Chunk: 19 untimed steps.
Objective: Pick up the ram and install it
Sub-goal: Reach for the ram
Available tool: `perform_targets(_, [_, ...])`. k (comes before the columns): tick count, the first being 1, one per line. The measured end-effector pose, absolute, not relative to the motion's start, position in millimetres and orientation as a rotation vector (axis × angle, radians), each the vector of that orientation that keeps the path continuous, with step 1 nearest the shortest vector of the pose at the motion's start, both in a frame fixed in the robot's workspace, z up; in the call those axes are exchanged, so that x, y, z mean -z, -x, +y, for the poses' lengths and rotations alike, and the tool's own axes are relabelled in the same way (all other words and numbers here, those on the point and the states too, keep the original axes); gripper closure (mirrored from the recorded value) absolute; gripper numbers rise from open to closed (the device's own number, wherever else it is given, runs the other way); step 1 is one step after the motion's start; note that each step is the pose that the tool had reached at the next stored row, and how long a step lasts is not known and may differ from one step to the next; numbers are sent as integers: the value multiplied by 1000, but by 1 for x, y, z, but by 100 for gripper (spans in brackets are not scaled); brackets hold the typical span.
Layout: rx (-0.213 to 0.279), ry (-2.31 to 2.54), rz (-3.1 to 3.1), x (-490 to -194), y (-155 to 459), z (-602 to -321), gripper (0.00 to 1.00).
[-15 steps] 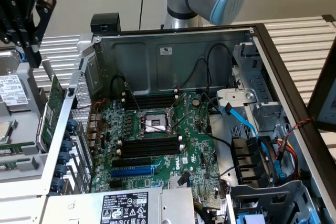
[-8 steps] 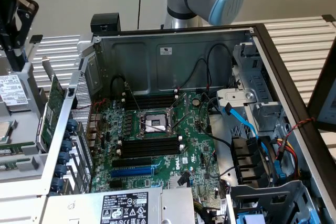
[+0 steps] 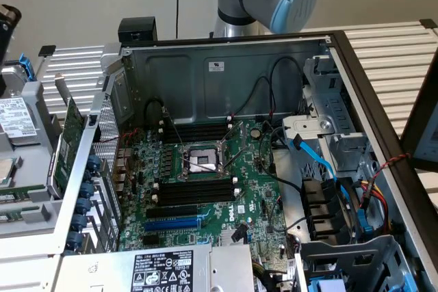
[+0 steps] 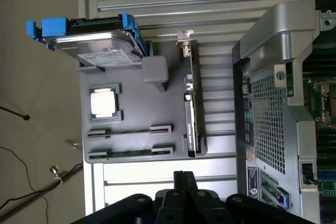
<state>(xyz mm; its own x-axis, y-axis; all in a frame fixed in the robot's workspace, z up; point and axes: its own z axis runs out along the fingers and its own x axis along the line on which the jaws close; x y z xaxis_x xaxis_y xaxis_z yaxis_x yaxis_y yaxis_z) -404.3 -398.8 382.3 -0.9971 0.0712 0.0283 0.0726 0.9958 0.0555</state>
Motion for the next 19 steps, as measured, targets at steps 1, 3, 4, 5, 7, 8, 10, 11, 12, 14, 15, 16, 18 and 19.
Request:
perform_targets(1, [86,112,-3113,-382,408,-399,90])
perform_targets(3, [76,112,-3117,-381,415,-399,90])
perform_targets(4, [71,112,-3121,-380,417,-398,90])
perform_targets(5, [68,112,-3128,-380,420,-398,90])
perform_targets(7, [68,112,-3148,-379,424,-398,90])
perform_targets(8, [68,112,-3159,-379,425,-397,90])
perform_targets(10, [71,113,-3171,-379,432,-397,90])
perform_targets(11, [74,112,-3172,-378,435,-397,90])
perform_targets(12, [78,113,-3172,-378,438,-397,90])
perform_targets(14, [83,113,-3172,-377,442,-397,90])
perform_targets(15, [86,113,-3172,-377,443,-397,90])
perform_targets(16, [90,113,-3172,-377,445,-397,90])
perform_targets(18, [95,113,-3172,-377,448,-397,90])
perform_targets(19, [95,113,-3172,-377,449,-397,90])
